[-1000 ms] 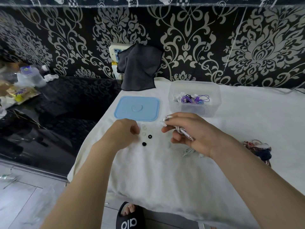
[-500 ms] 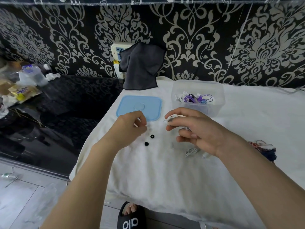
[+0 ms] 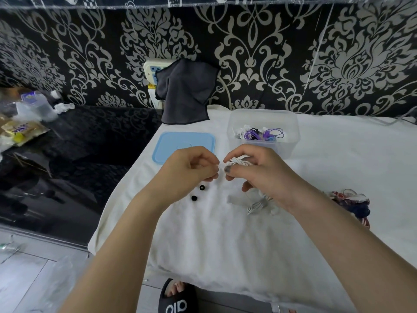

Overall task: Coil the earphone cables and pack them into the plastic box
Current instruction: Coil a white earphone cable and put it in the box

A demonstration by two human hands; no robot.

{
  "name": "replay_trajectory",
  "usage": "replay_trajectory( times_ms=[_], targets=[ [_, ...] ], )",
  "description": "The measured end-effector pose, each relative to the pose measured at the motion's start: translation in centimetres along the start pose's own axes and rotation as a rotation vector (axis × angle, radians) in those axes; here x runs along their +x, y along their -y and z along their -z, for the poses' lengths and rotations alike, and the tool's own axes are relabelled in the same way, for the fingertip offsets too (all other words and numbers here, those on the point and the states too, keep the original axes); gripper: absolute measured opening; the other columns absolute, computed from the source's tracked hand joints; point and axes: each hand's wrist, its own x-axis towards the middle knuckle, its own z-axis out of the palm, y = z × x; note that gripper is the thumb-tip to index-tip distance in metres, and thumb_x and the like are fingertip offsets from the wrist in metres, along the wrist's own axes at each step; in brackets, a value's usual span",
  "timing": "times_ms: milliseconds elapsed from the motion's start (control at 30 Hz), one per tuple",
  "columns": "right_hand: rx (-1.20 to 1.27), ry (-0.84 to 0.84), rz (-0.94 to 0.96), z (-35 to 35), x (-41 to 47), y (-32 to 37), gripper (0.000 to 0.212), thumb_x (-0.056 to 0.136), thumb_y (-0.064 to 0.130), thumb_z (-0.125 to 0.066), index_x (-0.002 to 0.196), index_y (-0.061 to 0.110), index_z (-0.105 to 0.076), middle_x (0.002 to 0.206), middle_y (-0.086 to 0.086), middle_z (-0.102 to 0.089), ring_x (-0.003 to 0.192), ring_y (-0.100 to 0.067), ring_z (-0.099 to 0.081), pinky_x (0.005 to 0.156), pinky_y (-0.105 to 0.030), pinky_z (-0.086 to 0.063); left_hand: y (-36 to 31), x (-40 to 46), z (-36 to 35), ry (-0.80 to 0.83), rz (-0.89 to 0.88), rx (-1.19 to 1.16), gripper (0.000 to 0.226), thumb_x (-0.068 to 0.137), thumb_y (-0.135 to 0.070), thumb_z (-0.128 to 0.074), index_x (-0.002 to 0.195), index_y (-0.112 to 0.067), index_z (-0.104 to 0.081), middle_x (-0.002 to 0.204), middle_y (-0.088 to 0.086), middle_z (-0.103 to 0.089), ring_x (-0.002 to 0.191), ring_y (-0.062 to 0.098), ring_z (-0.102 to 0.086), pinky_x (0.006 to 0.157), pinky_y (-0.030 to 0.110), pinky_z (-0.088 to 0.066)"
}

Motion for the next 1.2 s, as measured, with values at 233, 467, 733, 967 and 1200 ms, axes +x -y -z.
replay_trajectory(
  times_ms=[233, 467, 733, 967, 1200],
  targets=[
    [-0.021, -0.014, 0.007, 0.2, 0.0, 0.1, 0.011, 0.088, 0.012, -0.071, 0.097, 0.018, -0.072, 0.083, -0.006, -0.077, 0.09, -0.021, -0.072, 0.06, -0.025, -0.055, -0.2, 0.1, -0.3, 0.01, -0.01, 0.013, 0.016, 0.09, 0.001, -0.067, 0.096, -0.012, -0.073, 0.086, 0.006, -0.078, 0.084, 0.02, -0.075, 0.083, 0.025, -0.061],
    [-0.016, -0.015, 0.047, 0.4, 0.0, 0.3, 0.011, 0.088, 0.011, -0.071, 0.097, 0.017, -0.072, 0.082, -0.005, -0.077, 0.073, -0.005, -0.068, 0.06, -0.024, -0.055, -0.4, 0.1, -0.4, 0.003, -0.01, 0.009, 0.012, 0.091, 0.001, -0.067, 0.095, -0.009, -0.073, 0.083, 0.008, -0.078, 0.078, 0.013, -0.074, 0.078, 0.019, -0.059],
    [-0.064, -0.004, 0.072, 0.5, 0.2, -0.1, 0.013, 0.086, 0.008, -0.071, 0.095, 0.018, -0.071, 0.081, -0.003, -0.077, 0.084, -0.016, -0.072, 0.061, -0.028, -0.055, -1.0, -0.1, -0.7, 0.023, -0.002, -0.046, 0.017, 0.09, 0.003, -0.067, 0.098, -0.009, -0.076, 0.089, 0.007, -0.079, 0.088, 0.016, -0.076, 0.083, 0.019, -0.059],
    [-0.056, -0.034, 0.086, 0.6, 0.4, -0.3, 0.01, 0.085, 0.015, -0.074, 0.093, 0.02, -0.072, 0.081, -0.003, -0.076, 0.089, -0.022, -0.071, 0.062, -0.03, -0.056, -1.1, 0.0, -0.7, 0.022, -0.019, -0.029, 0.022, 0.089, 0.008, -0.064, 0.101, -0.008, -0.074, 0.089, 0.007, -0.079, 0.086, 0.016, -0.076, 0.079, 0.019, -0.058],
    [-0.035, -0.036, 0.057, 0.9, 0.4, -0.2, 0.013, 0.085, 0.01, -0.073, 0.094, 0.018, -0.072, 0.082, -0.004, -0.077, 0.089, -0.023, -0.072, 0.065, -0.032, -0.057, -1.5, 0.0, -1.1, -0.036, -0.048, 0.037, 0.014, 0.087, -0.003, -0.07, 0.092, -0.016, -0.075, 0.086, 0.001, -0.077, 0.082, 0.015, -0.076, 0.09, 0.041, -0.06]
  ],
)
